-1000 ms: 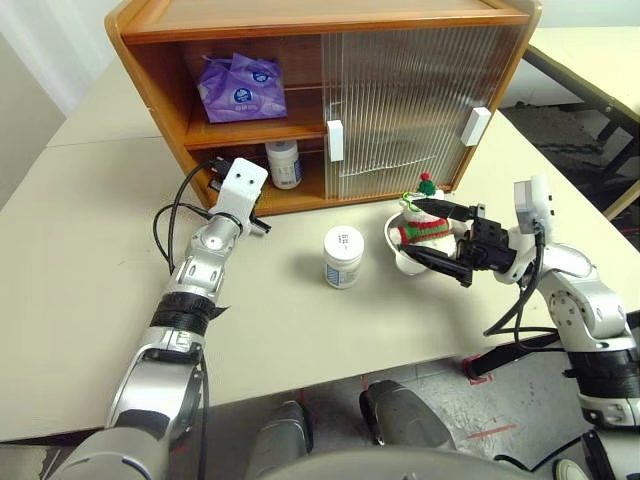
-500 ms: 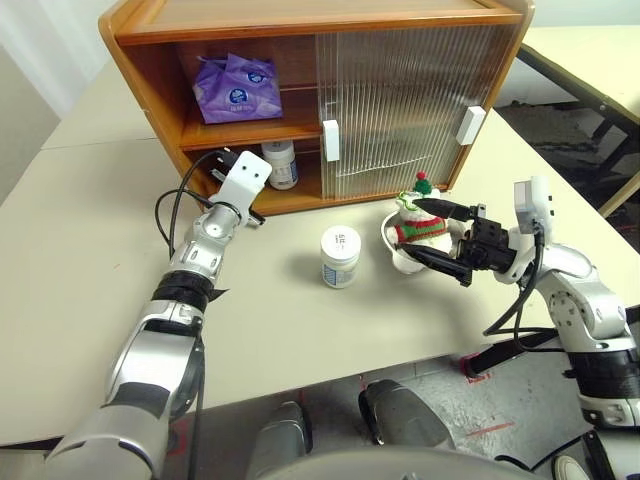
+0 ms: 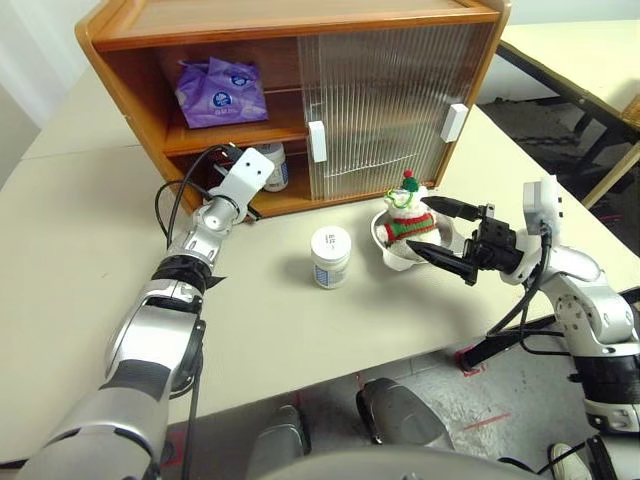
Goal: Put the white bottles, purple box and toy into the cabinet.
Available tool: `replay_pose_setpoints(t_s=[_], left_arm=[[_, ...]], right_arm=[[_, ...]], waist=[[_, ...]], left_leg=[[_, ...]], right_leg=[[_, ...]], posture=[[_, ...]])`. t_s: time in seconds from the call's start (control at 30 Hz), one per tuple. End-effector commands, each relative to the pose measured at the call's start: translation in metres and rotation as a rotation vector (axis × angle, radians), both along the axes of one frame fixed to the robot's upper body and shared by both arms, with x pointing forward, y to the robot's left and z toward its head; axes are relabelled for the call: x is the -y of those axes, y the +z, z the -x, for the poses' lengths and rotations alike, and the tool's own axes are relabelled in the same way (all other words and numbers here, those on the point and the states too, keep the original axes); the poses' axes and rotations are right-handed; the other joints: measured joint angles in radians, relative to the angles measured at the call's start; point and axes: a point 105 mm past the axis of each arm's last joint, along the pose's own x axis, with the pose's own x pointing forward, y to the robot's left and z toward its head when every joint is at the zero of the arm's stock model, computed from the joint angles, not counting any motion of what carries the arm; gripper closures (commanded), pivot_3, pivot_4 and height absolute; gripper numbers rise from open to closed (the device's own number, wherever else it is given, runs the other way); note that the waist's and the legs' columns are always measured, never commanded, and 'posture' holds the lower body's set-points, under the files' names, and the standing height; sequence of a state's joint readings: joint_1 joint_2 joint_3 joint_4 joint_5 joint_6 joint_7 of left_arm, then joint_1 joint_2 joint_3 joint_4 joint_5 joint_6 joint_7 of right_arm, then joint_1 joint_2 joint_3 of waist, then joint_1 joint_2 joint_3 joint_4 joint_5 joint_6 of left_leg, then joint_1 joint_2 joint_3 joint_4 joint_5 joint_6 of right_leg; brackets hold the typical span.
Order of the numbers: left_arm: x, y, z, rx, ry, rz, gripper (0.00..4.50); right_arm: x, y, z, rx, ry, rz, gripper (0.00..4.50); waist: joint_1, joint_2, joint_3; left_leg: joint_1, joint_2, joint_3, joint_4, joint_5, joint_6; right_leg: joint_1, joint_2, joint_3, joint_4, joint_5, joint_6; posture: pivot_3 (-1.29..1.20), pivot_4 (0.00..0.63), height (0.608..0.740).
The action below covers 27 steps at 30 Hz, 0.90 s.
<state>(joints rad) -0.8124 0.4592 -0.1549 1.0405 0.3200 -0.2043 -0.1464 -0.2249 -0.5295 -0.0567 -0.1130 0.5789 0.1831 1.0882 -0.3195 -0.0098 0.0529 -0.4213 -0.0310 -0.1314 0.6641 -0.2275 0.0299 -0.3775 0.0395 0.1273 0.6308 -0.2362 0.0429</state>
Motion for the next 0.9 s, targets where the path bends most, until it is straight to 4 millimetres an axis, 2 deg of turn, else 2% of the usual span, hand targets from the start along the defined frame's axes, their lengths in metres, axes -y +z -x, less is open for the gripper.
replay_pose_setpoints(t_s=[0.03,0.37,0.6,0.77,0.9], left_arm=[[0.013,0.003,-0.004,0.007,-0.043,-0.012,4.47],[0.03,0.002,-0.007,0.0,-0.088,0.003,4.47],[0.024,0.005,-0.006,0.008,-0.07,0.032,4.47],[0.006,-0.003,0.006,-0.014,-0.049,0.066,4.47],[-0.001,-0.009,0.031,-0.037,-0.056,0.197,4.47]], right_arm=[[0.002,0.004,0.001,0.029,-0.009,0.015,0.0],[0.004,0.006,0.0,0.036,-0.02,0.018,0.0],[0.005,0.007,0.0,0.037,-0.018,0.021,0.0],[0.006,0.006,-0.001,0.037,-0.018,0.02,0.0],[0.005,0.005,-0.002,0.032,-0.007,0.018,0.0]], waist=[[-0.006,0.0,0.0],[-0.04,0.0,0.0],[-0.057,0.0,0.0],[-0.066,0.0,-0.001],[-0.067,0.001,-0.002]], left_leg=[[0.0,0.0,0.0,0.001,0.001,0.001],[0.003,-0.006,0.001,0.008,0.003,0.005],[0.003,-0.009,0.001,0.012,0.003,0.006],[0.003,-0.015,0.001,0.011,0.003,0.006],[0.003,-0.015,0.001,0.011,0.003,0.005]], right_leg=[[0.0,0.0,0.0,0.0,-0.001,0.001],[0.006,-0.001,-0.003,0.0,-0.002,0.003],[0.009,-0.002,-0.003,0.0,-0.002,0.005],[0.008,-0.002,-0.003,0.0,-0.002,0.005],[0.008,-0.001,-0.003,0.0,-0.002,0.004]], posture=[[-0.41,0.025,0.74],[-0.42,0.024,0.74],[-0.41,0.021,0.74],[-0.4,0.024,0.74],[-0.38,0.028,0.74]])
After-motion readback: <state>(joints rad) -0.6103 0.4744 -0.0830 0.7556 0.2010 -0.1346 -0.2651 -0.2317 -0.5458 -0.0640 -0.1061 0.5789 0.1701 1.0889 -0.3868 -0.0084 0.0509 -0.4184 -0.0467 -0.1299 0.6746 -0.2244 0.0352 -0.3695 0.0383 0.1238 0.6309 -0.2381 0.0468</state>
